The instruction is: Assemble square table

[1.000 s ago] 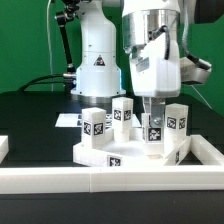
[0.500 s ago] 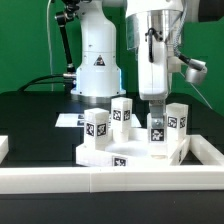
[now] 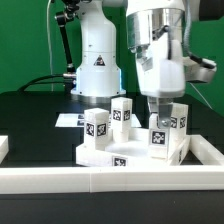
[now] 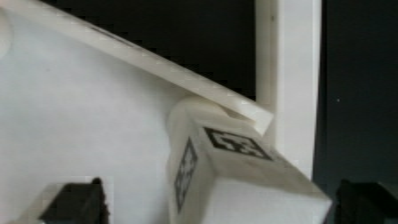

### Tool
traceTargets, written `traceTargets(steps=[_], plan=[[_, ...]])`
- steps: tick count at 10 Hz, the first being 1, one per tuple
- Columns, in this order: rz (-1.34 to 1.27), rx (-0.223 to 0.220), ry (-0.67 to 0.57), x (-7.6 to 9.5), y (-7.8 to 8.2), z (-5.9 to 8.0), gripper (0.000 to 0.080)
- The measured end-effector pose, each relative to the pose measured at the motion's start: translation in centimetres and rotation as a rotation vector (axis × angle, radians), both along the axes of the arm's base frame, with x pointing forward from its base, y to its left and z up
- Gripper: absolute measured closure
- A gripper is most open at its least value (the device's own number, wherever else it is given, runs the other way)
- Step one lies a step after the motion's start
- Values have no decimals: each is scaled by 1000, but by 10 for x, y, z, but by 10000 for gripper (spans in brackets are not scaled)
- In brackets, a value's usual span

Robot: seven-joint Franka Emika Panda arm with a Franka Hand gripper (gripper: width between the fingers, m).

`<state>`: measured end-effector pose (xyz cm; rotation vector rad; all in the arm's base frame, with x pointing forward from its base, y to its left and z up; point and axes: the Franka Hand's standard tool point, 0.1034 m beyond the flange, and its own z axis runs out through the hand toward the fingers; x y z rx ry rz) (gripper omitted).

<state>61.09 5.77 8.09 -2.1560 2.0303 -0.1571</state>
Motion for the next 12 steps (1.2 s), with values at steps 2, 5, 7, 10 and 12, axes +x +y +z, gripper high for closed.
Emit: traceTargets(steps=[2, 5, 7, 10, 12], plan=[[211, -34, 1, 1, 3, 0, 153], [412, -75, -11, 1, 1, 0, 150], [553, -105, -18, 1, 0, 0, 150], [581, -105, -15, 1, -1, 0, 150], [640, -42, 43, -4, -6, 0, 150]])
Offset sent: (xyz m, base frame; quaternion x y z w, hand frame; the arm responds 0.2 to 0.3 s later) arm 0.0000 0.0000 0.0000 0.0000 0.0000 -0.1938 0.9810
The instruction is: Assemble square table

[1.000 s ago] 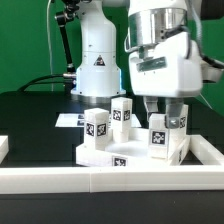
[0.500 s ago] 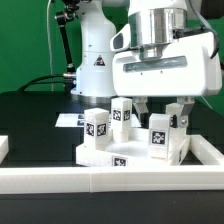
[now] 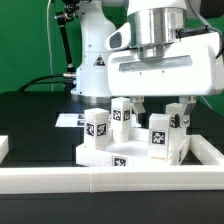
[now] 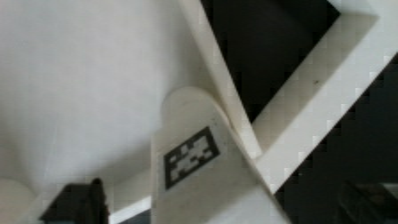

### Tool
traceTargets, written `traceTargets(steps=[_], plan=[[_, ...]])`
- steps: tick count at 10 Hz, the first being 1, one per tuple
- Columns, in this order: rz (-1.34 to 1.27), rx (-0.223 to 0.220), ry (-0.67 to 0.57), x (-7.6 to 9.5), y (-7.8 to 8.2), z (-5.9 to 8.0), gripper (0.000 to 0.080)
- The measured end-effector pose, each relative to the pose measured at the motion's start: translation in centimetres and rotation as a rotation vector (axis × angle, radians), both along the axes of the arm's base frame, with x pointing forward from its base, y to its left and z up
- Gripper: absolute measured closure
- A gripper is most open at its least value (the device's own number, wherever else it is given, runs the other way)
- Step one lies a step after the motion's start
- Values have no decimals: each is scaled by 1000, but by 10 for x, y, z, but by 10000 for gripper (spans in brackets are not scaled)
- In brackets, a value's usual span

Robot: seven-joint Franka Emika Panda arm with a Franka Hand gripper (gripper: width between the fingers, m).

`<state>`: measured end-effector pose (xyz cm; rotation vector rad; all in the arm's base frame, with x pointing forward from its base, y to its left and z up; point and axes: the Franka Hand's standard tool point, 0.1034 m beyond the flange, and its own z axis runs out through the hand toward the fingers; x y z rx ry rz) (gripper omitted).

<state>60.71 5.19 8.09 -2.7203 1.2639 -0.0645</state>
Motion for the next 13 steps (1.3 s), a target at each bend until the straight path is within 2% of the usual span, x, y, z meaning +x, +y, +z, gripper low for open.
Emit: traceTargets(steps=[2, 8, 10, 13], plan=[[-9, 11, 13, 3, -7, 2, 150], [-5, 9, 12, 4, -6, 1, 150], [88, -16, 2, 5, -1, -1, 150], [122, -17, -3, 8, 2, 0, 150]])
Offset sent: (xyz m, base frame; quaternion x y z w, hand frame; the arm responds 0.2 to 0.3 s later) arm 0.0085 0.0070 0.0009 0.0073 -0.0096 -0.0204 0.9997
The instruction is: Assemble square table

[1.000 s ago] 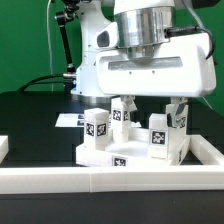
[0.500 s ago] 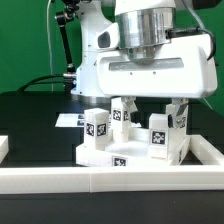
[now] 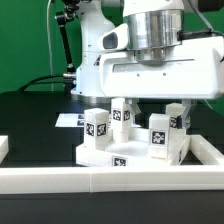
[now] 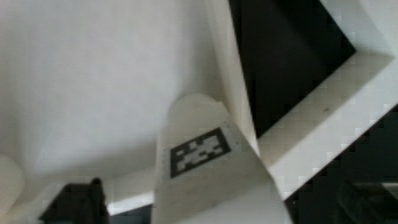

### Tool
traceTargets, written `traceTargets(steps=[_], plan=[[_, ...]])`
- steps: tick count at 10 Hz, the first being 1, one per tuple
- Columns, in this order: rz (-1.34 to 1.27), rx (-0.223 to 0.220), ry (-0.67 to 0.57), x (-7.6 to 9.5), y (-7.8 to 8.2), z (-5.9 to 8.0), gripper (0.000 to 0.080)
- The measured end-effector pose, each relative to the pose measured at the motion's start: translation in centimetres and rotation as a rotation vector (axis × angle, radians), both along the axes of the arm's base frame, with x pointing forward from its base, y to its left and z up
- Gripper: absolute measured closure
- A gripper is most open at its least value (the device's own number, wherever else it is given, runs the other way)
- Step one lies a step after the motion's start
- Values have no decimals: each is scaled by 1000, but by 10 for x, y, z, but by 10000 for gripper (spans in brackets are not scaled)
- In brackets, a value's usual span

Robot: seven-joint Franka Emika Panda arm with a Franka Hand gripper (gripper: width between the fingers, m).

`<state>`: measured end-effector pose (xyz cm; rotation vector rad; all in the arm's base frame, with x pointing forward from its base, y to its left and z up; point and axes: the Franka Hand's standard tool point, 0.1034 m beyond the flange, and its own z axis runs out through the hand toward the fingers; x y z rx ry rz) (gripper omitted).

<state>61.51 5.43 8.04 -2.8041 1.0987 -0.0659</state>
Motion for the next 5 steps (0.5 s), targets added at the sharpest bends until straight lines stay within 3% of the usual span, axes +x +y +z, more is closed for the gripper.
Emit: traceTargets(steps=[3, 5], plan=[[61, -9, -8, 1, -6, 0, 150], [214, -41, -17, 1, -6, 0, 150]])
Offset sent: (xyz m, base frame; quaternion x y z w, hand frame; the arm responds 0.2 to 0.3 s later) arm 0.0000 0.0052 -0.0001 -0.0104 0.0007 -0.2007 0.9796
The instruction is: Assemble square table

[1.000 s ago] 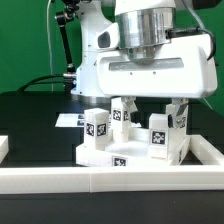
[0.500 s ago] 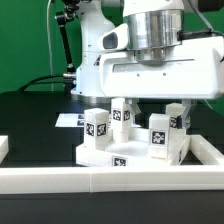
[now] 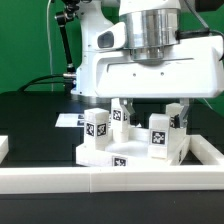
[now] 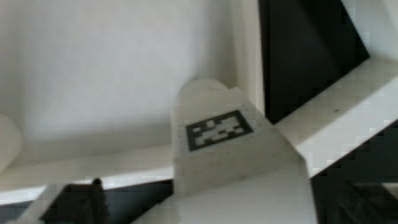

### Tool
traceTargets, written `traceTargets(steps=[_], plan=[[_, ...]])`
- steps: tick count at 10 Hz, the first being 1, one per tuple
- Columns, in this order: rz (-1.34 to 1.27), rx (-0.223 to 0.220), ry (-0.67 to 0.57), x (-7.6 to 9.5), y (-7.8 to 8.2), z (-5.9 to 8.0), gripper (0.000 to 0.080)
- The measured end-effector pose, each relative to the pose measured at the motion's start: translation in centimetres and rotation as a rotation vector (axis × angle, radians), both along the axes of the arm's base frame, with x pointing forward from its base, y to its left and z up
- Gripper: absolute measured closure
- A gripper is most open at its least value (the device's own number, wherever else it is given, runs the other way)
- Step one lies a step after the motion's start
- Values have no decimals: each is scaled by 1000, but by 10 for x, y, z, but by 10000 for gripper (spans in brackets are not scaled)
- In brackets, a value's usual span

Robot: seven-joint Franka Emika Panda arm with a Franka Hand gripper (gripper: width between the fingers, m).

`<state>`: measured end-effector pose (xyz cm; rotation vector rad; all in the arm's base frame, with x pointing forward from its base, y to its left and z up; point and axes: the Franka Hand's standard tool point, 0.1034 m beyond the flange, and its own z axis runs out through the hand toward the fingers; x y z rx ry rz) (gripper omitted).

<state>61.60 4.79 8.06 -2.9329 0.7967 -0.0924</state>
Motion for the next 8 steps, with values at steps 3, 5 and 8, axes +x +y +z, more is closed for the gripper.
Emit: traceTargets(steps=[3, 5, 8], plan=[[17, -7, 1, 0, 3, 0, 150], [14, -9, -1, 0, 3, -1, 262], [0, -7, 0, 0, 3, -1, 511]])
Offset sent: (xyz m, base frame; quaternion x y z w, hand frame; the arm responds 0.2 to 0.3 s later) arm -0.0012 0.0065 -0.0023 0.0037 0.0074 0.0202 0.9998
